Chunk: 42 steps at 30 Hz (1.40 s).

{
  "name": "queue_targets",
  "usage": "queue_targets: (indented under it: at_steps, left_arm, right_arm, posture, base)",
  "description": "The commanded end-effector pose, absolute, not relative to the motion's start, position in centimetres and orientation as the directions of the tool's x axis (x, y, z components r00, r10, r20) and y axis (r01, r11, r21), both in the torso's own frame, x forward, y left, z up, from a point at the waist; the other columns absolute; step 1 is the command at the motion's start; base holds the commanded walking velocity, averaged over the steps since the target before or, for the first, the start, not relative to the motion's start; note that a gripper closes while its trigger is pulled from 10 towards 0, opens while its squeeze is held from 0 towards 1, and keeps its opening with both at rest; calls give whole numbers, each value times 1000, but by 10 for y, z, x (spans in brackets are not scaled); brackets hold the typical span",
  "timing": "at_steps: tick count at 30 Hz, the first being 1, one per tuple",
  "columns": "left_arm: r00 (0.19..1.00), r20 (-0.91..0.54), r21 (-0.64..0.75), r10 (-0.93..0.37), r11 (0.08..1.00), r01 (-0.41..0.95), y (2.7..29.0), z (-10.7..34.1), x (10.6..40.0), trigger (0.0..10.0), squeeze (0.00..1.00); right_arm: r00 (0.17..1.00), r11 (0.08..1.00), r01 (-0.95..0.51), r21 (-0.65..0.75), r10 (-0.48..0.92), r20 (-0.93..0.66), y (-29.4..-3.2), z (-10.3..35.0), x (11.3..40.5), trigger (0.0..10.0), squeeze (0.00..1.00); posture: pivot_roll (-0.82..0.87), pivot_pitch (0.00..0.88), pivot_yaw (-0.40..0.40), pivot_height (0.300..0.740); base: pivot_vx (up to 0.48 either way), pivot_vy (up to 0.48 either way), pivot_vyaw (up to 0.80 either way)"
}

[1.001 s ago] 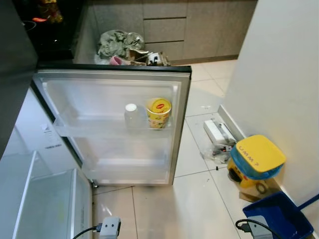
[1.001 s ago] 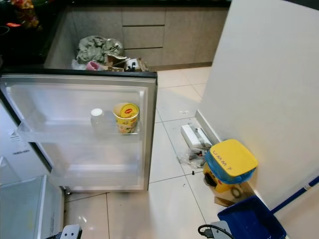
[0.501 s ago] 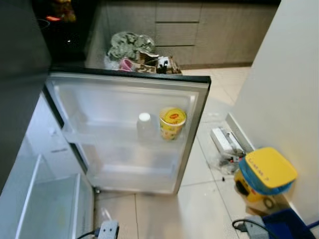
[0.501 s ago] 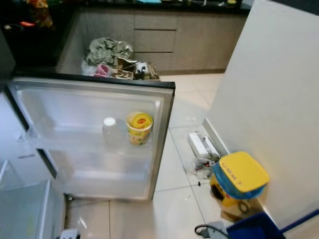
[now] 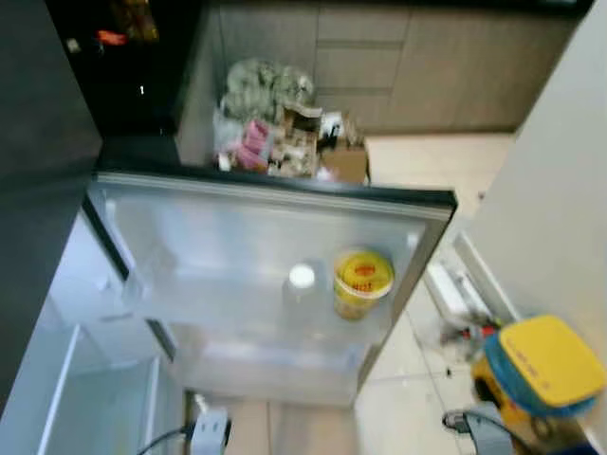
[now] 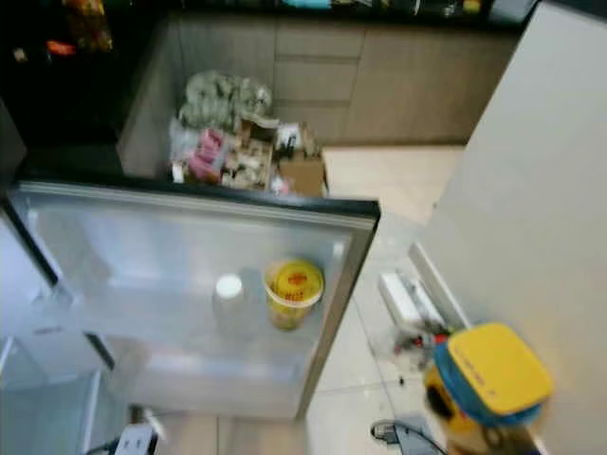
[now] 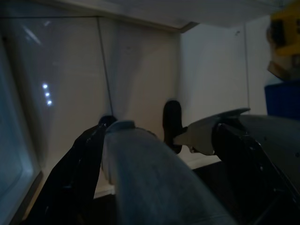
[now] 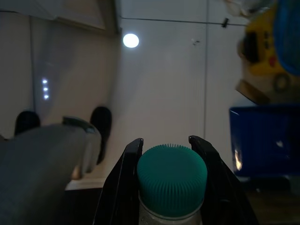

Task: Restocking fridge

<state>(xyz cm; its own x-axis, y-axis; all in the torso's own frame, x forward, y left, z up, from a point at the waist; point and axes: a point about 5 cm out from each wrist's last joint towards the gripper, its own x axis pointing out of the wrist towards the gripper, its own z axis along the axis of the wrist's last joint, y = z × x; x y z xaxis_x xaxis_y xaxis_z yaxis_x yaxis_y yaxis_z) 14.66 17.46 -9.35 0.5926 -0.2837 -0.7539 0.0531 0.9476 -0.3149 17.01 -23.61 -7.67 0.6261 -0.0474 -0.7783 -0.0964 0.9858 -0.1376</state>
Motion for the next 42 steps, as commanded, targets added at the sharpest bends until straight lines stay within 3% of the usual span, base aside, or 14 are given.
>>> queue_targets:
  at_steps: [1,5,10,12,16,19,21,22,24,25,28,36,42]
  left_arm:
    - [575,-767,-315,-284,948,48,173,-96,140,10000,0]
    - [580,-764,-312,-282,949,50,174,-96,141,10000,0]
    - [606,-749,-295,-268,954,57,179,-93,145,10000,0]
    - [649,-714,-295,-265,953,65,181,-87,156,10000,0]
    - [693,-671,-294,-264,953,78,183,-81,169,10000,0]
    - [733,-627,-295,-265,951,92,185,-74,180,10000,0]
    - [778,-568,-300,-269,948,109,187,-65,194,10000,0]
    - [778,-568,-300,-269,948,109,187,-65,194,10000,0]
    - [814,-519,-300,-262,947,114,192,-57,204,10000,0]
    - [814,-519,-300,-262,947,114,192,-57,204,10000,0]
    - [831,-501,-267,-242,957,117,201,-52,207,10000,0]
    - [828,-509,-260,-233,959,110,204,-54,202,10000,0]
    - [819,-527,-270,-227,958,91,201,-59,195,10000,0]
  right_arm:
    - [633,983,-109,-148,-46,-773,-241,-75,168,10000,0]
    - [677,980,-140,-143,-11,-735,-241,-69,179,10000,0]
    - [777,969,-234,-84,134,-615,-236,-45,213,10000,0]
    - [797,931,-362,39,331,-505,-220,-28,233,10000,0]
    - [795,881,-456,129,468,-386,-210,-10,249,10000,0]
    - [762,826,-539,164,561,-323,-203,0,255,10000,0]
    - [679,732,-656,184,678,-281,-194,7,254,10000,0]
    - [679,732,-656,184,678,-281,-194,7,254,10000,0]
    - [573,626,-753,201,775,-268,-186,10,247,10000,0]
    - [573,626,-753,201,775,-268,-186,10,247,10000,0]
    - [466,520,-841,151,837,-285,-171,12,240,10000,0]
    - [491,519,-849,100,844,-214,-150,26,252,10000,0]
    - [460,477,-878,39,863,-209,-137,40,255,10000,0]
  posture:
    - [-49,85,-31,740]
    - [-49,87,-31,740]
    - [-50,85,-30,740]
    - [-48,84,-31,740]
    - [-48,83,-32,740]
    - [-51,81,-31,740]
    - [-49,80,-34,740]
    - [-49,80,-34,740]
    - [-49,84,-33,740]
    - [-49,84,-33,740]
    - [-50,89,-31,740]
    - [-50,92,-30,740]
    - [-52,92,-32,740]
  base:
    - [0,0,0]
    - [0,0,0]
    - [0,0,0]
    - [0,0,0]
    - [0,0,0]
    - [0,0,0]
    - [0,0,0]
    - [0,0,0]
    - [0,0,0]
    - [0,0,0]
    - [0,0,0]
    - [0,0,0]
    - [0,0,0]
